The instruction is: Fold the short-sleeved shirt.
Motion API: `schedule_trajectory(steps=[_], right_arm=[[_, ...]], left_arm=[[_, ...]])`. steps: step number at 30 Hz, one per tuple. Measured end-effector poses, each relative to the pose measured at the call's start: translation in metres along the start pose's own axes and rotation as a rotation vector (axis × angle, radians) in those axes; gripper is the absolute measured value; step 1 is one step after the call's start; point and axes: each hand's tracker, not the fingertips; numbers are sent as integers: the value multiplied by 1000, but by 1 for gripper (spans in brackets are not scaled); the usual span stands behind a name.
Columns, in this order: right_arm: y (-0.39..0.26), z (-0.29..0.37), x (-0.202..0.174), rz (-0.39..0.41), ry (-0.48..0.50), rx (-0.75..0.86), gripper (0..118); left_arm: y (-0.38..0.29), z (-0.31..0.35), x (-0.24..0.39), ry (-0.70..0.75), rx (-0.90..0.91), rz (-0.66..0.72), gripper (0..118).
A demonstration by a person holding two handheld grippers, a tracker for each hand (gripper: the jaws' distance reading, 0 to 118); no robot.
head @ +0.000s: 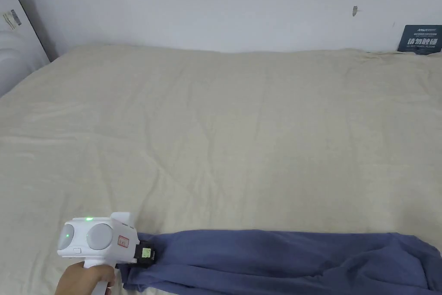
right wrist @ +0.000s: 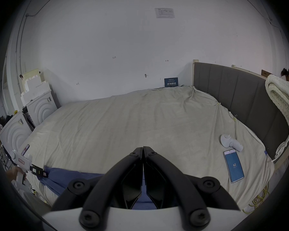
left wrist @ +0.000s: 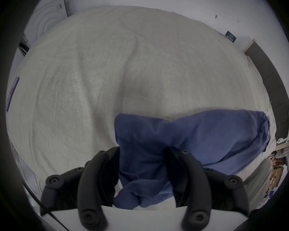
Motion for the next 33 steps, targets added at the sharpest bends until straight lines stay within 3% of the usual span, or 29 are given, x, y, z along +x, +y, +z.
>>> schedule_trajectory(steps=[1,2,11,17,28,33], right_arm=[[0,0,1,0,0,-1,1],[-1,0,2,-1,0,-1,1],[2,0,9,-23,6,6,1],[6,-2,10,-19,14,18,1],[6,-2,3,-17,41,12,1],[5,2,3,-14,50,13,1]], left_arm=[[1,3,2,-4,2,-18,21],[2,3,5,-85,-3,-31,10],[10,47,13,-85,84,-80,5],[22,90,-14,-128,148,-12,5],[16,132,-61,72,150,74,5],[12,132,-39,76,128,92,5]])
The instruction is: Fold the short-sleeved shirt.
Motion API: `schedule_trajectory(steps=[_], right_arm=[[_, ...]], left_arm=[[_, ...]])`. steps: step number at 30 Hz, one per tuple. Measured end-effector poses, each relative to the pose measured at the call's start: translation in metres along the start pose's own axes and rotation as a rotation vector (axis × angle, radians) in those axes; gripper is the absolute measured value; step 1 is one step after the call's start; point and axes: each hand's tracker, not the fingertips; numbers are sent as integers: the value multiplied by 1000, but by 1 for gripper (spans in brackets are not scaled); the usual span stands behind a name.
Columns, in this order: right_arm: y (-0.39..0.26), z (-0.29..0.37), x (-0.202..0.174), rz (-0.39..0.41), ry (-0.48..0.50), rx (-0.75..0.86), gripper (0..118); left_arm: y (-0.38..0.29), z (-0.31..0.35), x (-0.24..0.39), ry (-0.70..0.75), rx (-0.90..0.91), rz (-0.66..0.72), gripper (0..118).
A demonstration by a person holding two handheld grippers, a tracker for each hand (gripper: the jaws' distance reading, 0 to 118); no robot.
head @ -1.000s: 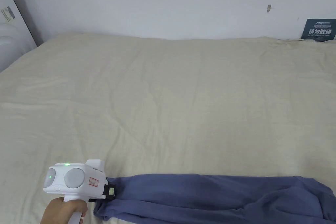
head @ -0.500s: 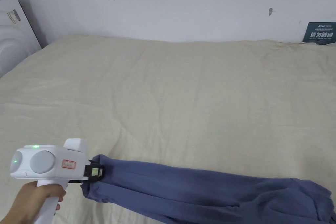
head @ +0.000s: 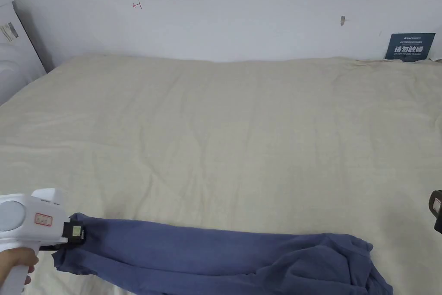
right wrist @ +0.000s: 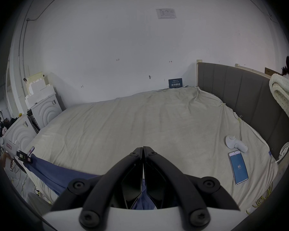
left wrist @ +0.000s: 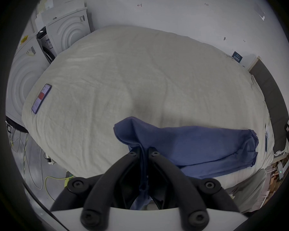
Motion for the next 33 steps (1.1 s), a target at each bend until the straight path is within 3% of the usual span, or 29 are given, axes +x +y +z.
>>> schedule_trajectory(steps=[8,16,24,25,26,27,29,30,31,33], right_arm=[[-4,11,5,-11,8,2,1],[-5,28,19,-19,-15,18,1],[-8,37,31,-28,-46,16,1],[-8,37,31,-28,-48,15,1],[-8,38,32,-29,-50,13,1],[-9,38,32,-30,-51,13,1],[-9,38,32,-30,-52,10,1],[-9,38,32,-30,-52,9,1],[-9,38,31,-28,-51,7,1],[-8,38,29,-27,-47,6,1]], left_arm=[[0,-13,122,-305,-68,-109,5],[-4,-55,213,-319,-126,-294,5],[-26,-97,249,-268,-200,-360,8],[-28,-99,250,-256,-201,-362,16],[-31,-101,251,-257,-196,-365,30],[-32,-101,251,-260,-190,-366,47],[-32,-100,250,-273,-190,-355,93],[-34,-96,252,-274,-179,-350,106],[-34,-93,251,-275,-164,-351,114],[-33,-86,247,-278,-119,-354,116]])
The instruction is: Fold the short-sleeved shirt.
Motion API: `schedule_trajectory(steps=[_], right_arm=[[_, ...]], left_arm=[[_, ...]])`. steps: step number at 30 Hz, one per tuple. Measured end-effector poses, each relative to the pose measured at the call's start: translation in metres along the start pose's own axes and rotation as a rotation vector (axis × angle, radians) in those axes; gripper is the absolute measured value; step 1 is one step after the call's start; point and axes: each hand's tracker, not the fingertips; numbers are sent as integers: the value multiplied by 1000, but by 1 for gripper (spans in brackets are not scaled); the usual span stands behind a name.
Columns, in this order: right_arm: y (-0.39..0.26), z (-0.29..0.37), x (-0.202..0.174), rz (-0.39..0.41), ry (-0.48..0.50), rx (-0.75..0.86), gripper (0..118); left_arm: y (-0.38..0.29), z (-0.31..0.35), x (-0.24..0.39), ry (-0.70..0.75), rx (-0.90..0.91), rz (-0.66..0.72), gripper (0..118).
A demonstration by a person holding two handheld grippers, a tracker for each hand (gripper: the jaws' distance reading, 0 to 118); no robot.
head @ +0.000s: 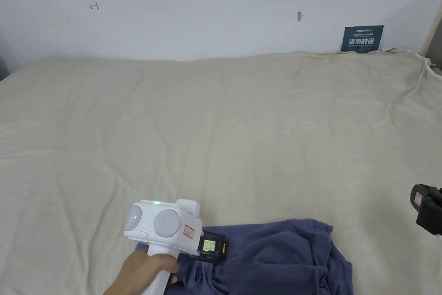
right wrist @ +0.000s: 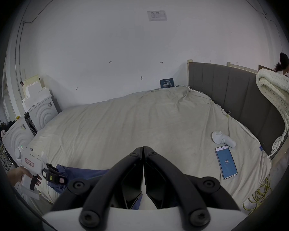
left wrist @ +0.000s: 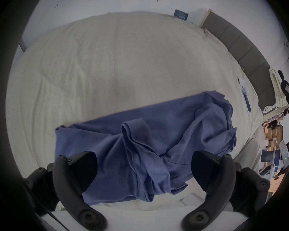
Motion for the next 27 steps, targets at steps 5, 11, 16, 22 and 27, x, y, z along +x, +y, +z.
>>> schedule_trajectory(steps=[5,11,16,22,27], right_arm=[[3,0,-5,4,8,2,1],[7,-1,-12,14,20,5,1],[7,-3,-16,16,31,8,1],[5,-4,-18,12,37,0,1],[2,-4,-16,11,35,-11,1]], left_arm=[[-3,32,-18,34,131,22,116],[-19,73,-54,150,323,20,88],[-33,79,-75,182,329,39,11],[-46,55,-86,175,279,84,0],[-55,28,-74,129,252,93,0]])
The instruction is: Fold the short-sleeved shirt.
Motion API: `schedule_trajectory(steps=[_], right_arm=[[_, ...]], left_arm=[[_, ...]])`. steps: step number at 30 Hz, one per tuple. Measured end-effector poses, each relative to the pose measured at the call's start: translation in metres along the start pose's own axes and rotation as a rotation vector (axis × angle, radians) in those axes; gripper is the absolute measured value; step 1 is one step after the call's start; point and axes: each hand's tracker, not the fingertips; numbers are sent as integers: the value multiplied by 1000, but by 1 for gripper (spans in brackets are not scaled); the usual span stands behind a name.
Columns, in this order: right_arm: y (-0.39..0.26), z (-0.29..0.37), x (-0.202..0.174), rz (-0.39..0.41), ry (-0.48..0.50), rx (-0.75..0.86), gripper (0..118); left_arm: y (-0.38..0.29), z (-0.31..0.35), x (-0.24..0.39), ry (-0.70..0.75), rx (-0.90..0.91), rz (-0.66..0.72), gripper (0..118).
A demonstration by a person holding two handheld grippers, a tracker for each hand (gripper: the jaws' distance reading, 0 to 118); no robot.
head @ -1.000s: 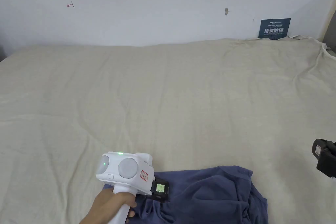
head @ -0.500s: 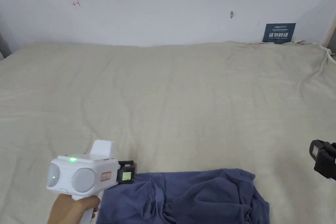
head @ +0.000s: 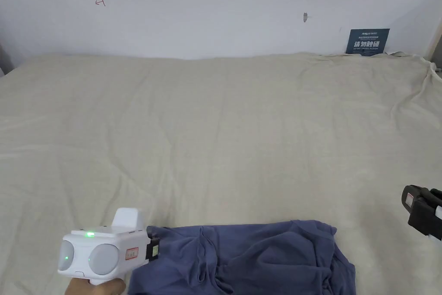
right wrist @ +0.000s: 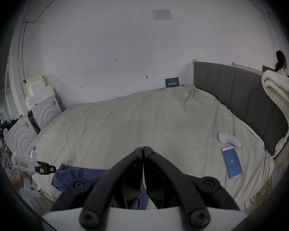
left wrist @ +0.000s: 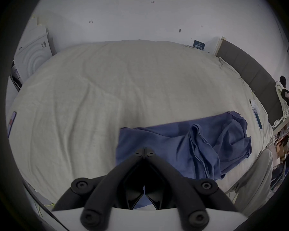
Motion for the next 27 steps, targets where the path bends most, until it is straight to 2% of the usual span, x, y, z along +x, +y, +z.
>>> schedule_trajectory(steps=[13,24,27], right_arm=[[-3,7,12,-17,-22,-6,1],[-5,11,23,-23,-43,-13,1],[-6,12,23,-24,-48,-15,1]], left_arm=[[-15,-52,68,-70,-89,-84,0],[-25,-62,116,-181,-98,-100,0],[-27,-64,126,-149,-98,-155,0]])
